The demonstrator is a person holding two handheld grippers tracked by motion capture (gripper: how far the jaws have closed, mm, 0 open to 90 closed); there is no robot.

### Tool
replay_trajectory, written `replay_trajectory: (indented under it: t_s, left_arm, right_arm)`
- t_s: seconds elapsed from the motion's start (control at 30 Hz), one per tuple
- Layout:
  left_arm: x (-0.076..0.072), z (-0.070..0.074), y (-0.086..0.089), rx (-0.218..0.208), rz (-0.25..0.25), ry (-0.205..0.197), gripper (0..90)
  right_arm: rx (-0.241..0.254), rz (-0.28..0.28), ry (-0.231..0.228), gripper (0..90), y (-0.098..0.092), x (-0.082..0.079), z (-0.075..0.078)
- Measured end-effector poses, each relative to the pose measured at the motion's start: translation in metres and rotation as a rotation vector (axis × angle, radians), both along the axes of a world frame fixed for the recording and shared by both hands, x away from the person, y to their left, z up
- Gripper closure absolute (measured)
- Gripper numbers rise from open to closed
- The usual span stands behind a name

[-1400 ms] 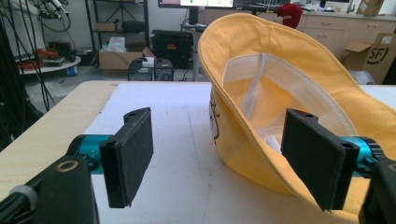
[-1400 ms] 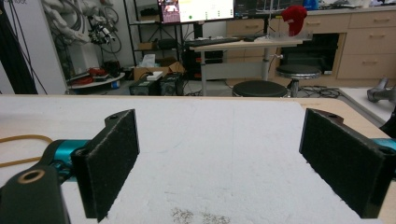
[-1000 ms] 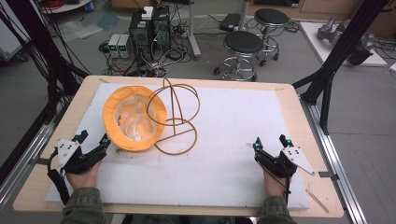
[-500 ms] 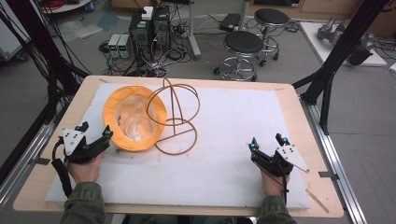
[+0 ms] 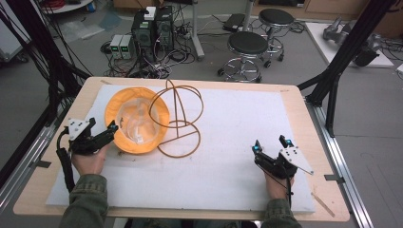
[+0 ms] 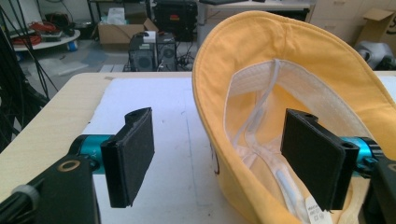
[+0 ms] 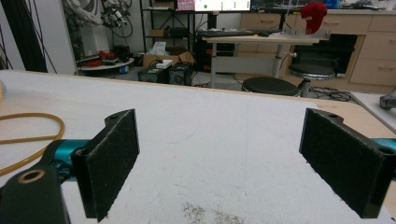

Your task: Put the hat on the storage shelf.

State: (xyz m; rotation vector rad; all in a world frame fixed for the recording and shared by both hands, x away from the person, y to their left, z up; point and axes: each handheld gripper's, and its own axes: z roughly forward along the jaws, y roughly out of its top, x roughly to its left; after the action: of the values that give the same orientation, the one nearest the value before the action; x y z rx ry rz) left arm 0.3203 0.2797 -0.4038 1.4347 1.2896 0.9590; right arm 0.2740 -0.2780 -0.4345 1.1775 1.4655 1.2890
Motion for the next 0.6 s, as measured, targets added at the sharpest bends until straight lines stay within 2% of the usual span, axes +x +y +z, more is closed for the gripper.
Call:
replay_trajectory:
  t_s: [0.07, 0.17, 0.27, 0.43, 0.47, 0.5, 0.6]
  left_arm:
    - [0.004, 0.002, -0.001, 0.000, 0.000, 0.010, 26.0]
    - [0.012, 0.002, 0.000, -0.024, 0.004, 0.031, 26.3]
    - [0.022, 0.000, 0.002, -0.027, 0.014, 0.072, 26.4]
    - [0.032, 0.000, 0.002, -0.027, 0.007, 0.097, 27.9]
    - [0.036, -0.002, 0.003, -0.034, 0.001, 0.124, 27.9]
    - [0.037, -0.003, 0.003, -0.046, -0.002, 0.129, 28.0]
    - [0.040, -0.005, 0.003, -0.063, 0.004, 0.161, 36.7]
  right_arm:
    - [-0.004, 0.001, 0.000, 10.8, 0.000, 0.000, 0.000]
    - [0.001, 0.004, 0.007, 10.8, 0.001, 0.000, 0.000]
    - [-0.008, 0.008, 0.005, 10.8, 0.001, 0.001, 0.000]
    - [-0.005, 0.011, 0.012, 10.8, 0.002, 0.002, 0.000]
    - [-0.005, 0.011, 0.010, 10.8, 0.002, 0.002, 0.000]
    - [-0.008, 0.010, 0.010, 10.8, 0.002, 0.002, 0.000]
    - [-0.007, 0.008, 0.004, 10.8, 0.001, 0.002, 0.000]
